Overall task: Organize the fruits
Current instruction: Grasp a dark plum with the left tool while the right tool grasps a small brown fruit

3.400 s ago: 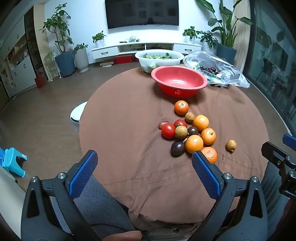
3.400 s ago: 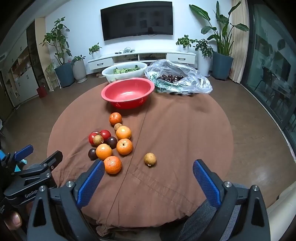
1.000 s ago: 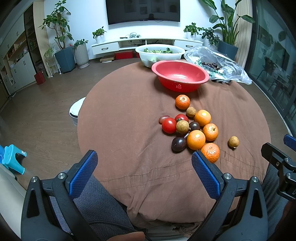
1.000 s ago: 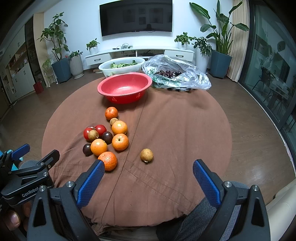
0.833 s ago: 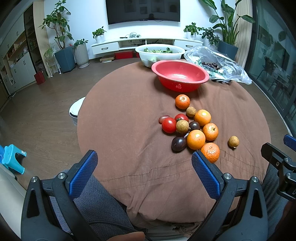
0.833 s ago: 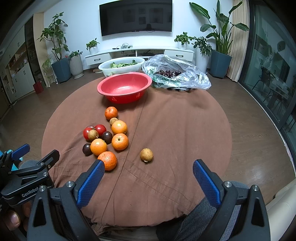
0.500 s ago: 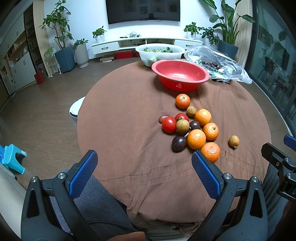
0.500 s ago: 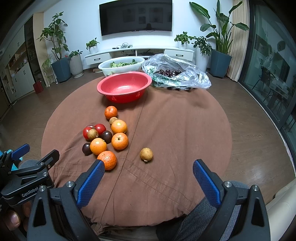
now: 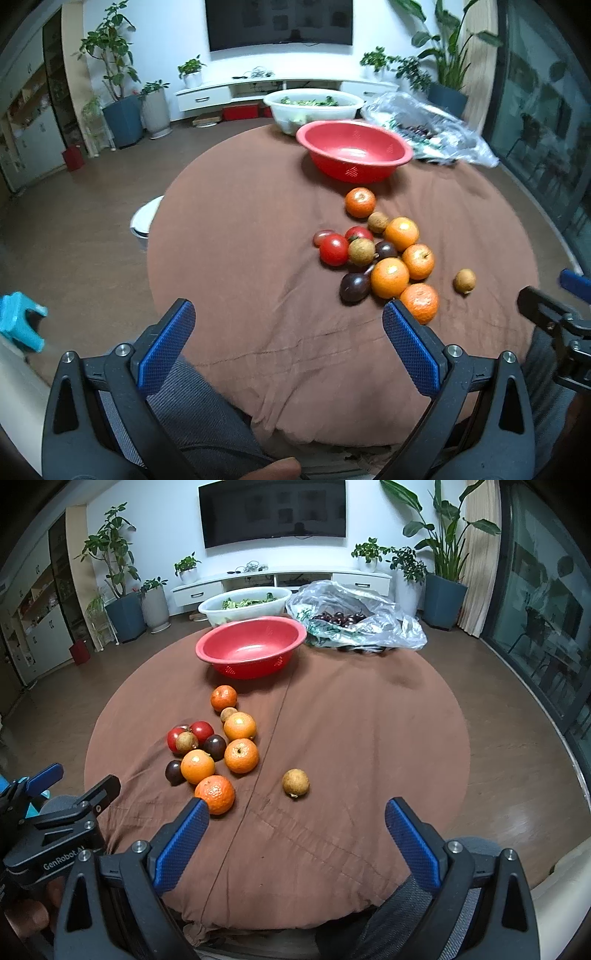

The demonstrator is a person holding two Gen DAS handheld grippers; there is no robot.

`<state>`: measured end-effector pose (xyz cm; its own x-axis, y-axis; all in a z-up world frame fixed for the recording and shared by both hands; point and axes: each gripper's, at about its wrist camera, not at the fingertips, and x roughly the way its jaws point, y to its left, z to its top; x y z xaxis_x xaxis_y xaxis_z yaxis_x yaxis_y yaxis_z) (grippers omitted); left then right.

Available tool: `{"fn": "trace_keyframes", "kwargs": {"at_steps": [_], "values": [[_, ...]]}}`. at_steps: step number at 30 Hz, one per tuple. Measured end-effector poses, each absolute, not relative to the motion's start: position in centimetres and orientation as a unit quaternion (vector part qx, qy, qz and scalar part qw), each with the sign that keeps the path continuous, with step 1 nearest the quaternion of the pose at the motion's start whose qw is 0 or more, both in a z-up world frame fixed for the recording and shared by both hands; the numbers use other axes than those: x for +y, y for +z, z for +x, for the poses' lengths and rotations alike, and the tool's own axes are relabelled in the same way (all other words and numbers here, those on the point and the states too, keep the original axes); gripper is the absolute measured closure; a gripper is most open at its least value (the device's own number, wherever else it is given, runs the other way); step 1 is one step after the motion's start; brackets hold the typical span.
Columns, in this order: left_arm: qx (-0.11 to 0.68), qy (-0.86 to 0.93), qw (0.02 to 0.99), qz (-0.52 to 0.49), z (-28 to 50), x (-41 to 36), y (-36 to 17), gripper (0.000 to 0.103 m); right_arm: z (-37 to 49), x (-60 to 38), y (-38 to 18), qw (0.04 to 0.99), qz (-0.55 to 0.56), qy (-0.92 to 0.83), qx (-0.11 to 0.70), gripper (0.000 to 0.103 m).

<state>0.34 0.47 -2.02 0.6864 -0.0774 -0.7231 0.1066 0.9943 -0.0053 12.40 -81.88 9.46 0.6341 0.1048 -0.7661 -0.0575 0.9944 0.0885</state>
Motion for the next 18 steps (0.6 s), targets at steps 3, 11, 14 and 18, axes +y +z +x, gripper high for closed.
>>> {"fn": "trace_keyframes", "kwargs": {"at_steps": [3,11,14,18], "values": [[0.373,-0.112,0.921,-0.027,0.4,1.4,-1.7,0.0,13.0,-82.5,9.5,0.896,0.055,0.074,0.435,0.005],[0.402,-0.144,0.903,0.05,1.1,0.3,-3.7,0.0,13.3,-84.0,7.8,0.878,0.095,0.127,0.452,0.005],[0.395,-0.158,0.904,0.05,1.8,0.3,-4.0,0.0,14.0,-84.0,7.3,0.871,0.097,0.141,0.46,0.007],[0.418,-0.171,0.887,0.094,4.6,-0.6,-4.9,0.0,14.7,-83.8,7.2,0.873,0.057,0.155,0.459,0.018]]}}
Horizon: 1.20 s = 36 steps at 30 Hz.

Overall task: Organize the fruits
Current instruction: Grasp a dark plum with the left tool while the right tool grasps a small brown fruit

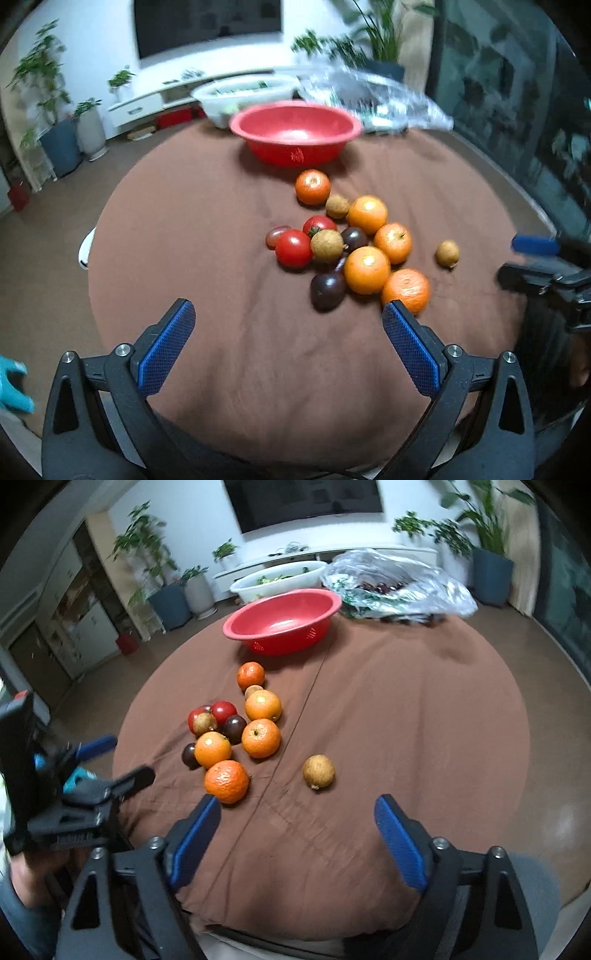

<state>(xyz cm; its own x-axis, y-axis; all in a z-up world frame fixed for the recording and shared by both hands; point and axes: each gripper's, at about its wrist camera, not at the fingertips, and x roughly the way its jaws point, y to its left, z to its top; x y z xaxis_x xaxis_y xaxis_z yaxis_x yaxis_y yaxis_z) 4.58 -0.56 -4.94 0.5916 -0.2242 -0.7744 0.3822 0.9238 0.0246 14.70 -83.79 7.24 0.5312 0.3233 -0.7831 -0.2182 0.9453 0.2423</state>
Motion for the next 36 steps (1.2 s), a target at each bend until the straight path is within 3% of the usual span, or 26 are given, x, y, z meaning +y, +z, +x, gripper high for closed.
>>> {"fn": "trace_keyframes", "kwargs": {"at_steps": [5,13,18,24,32,36], "values": [[0.445,-0.224,0.856,0.141,7.7,-1.2,-6.2,0.001,16.1,-84.2,6.7,0.867,0.036,0.161,0.47,0.025],[0.468,-0.301,0.814,0.17,9.4,-3.1,-7.8,0.044,17.8,-84.7,5.4,0.853,0.038,0.168,0.494,0.03],[0.477,-0.32,0.8,0.17,10.5,-3.7,-8.3,0.052,18.1,-84.7,5.2,0.849,0.037,0.174,0.498,0.031],[0.487,-0.342,0.787,0.162,10.7,-3.8,-8.5,0.077,18.6,-85.0,4.8,0.844,0.043,0.18,0.504,0.031],[0.488,-0.339,0.79,0.151,10.9,-3.5,-8.2,0.077,19.2,-84.5,4.6,0.841,0.033,0.191,0.504,0.032],[0.488,-0.333,0.794,0.145,10.3,-2.9,-7.8,0.077,20.0,-83.8,4.1,0.836,0.02,0.199,0.512,0.04]]}}
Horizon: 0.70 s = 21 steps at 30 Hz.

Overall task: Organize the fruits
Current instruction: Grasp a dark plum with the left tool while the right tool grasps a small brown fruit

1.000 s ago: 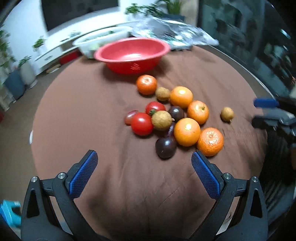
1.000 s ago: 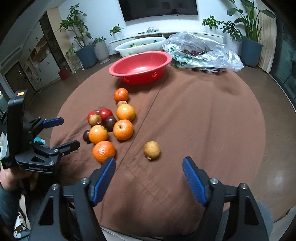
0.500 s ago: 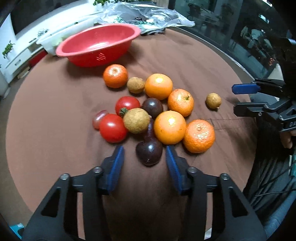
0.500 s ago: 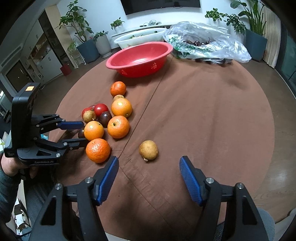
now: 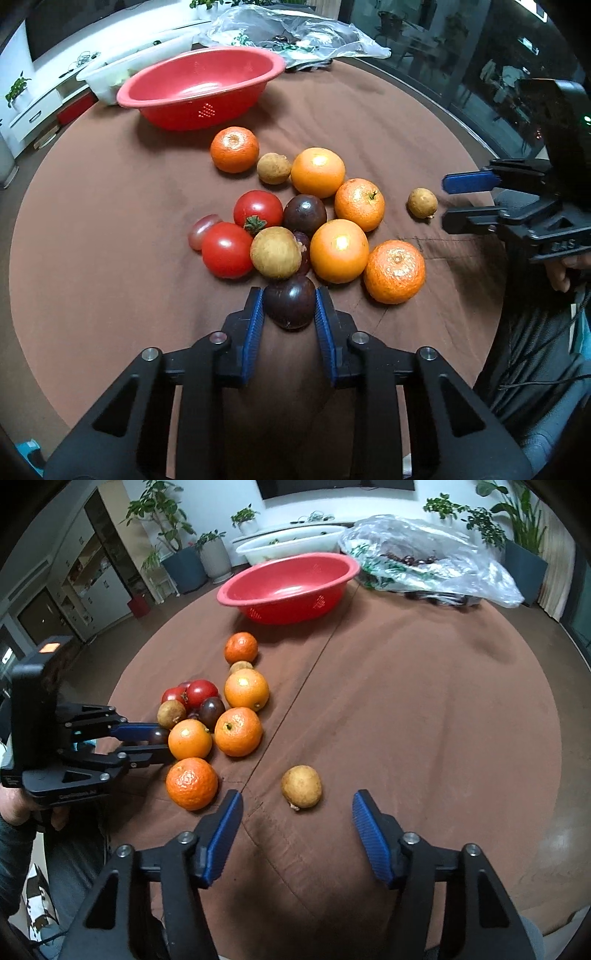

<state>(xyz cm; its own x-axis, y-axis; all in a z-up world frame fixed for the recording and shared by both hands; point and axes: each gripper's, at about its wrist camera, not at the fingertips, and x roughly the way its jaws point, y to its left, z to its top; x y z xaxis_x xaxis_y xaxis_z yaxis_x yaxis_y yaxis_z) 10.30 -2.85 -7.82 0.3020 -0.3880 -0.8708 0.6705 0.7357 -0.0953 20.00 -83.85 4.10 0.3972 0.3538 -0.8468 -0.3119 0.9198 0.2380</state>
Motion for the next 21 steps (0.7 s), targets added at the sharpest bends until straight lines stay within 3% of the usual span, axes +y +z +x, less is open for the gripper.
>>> {"fn": "trace_keyframes", "kwargs": {"at_steps": [6,16,21], "values": [[0.494,-0.321,0.797,0.132,9.5,-1.6,-7.7,0.077,21.4,-83.0,3.2,0.831,0.001,0.202,0.518,0.05],[0.495,-0.312,0.8,0.133,8.2,-1.3,-7.5,0.077,21.6,-81.9,2.2,0.828,-0.038,0.202,0.522,0.073],[0.488,-0.313,0.806,0.12,7.6,-0.9,-6.7,0.077,21.3,-82.2,2.7,0.831,-0.031,0.199,0.518,0.075]]}}
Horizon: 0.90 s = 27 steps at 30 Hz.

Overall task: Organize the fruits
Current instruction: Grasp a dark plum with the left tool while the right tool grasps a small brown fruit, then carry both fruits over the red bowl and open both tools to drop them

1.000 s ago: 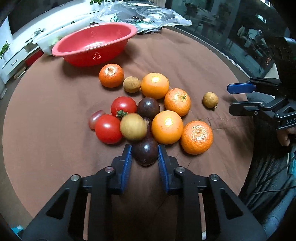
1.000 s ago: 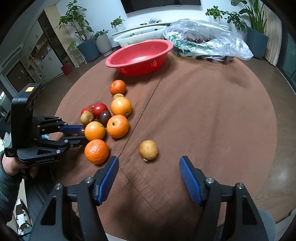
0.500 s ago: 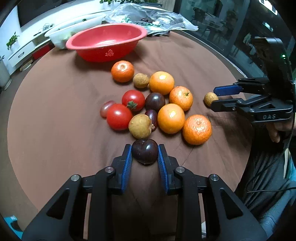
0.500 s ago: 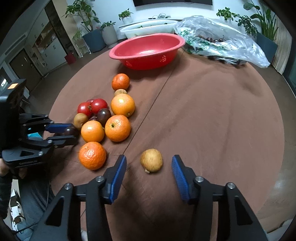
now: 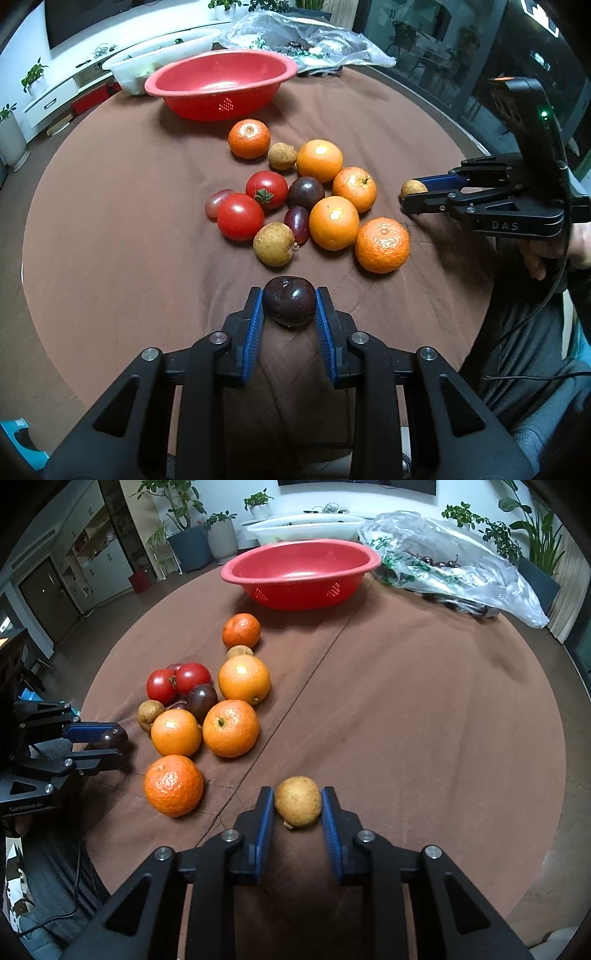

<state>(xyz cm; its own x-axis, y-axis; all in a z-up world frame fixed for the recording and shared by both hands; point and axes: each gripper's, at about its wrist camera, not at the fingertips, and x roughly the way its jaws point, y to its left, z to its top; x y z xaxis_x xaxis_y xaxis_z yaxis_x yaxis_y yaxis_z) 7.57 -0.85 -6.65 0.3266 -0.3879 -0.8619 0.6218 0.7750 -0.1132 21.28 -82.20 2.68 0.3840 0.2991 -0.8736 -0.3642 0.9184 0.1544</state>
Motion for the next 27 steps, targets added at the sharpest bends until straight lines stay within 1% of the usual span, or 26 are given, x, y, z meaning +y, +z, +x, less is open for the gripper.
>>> {"fn": "trace_keyframes", "kwargs": {"at_steps": [8,12,18,22,27], "values": [[0.459,-0.304,0.829,0.096,9.8,0.3,-3.6,0.077,22.2,-84.1,4.0,0.84,0.012,0.191,0.508,0.075],[0.435,-0.288,0.848,0.093,13.3,0.8,-1.2,0.077,24.1,-86.4,5.7,0.851,0.044,0.168,0.495,0.075],[0.411,-0.282,0.861,0.097,20.3,-0.8,2.1,0.077,28.9,-87.6,10.3,0.879,0.069,0.165,0.442,0.075],[0.414,-0.278,0.86,0.112,25.0,-3.2,2.5,0.077,33.5,-85.1,12.5,0.884,0.054,0.193,0.421,0.075],[0.441,-0.267,0.846,0.134,30.9,-6.8,0.5,0.077,39.5,-80.6,11.7,0.873,0.018,0.212,0.44,0.075]]}}
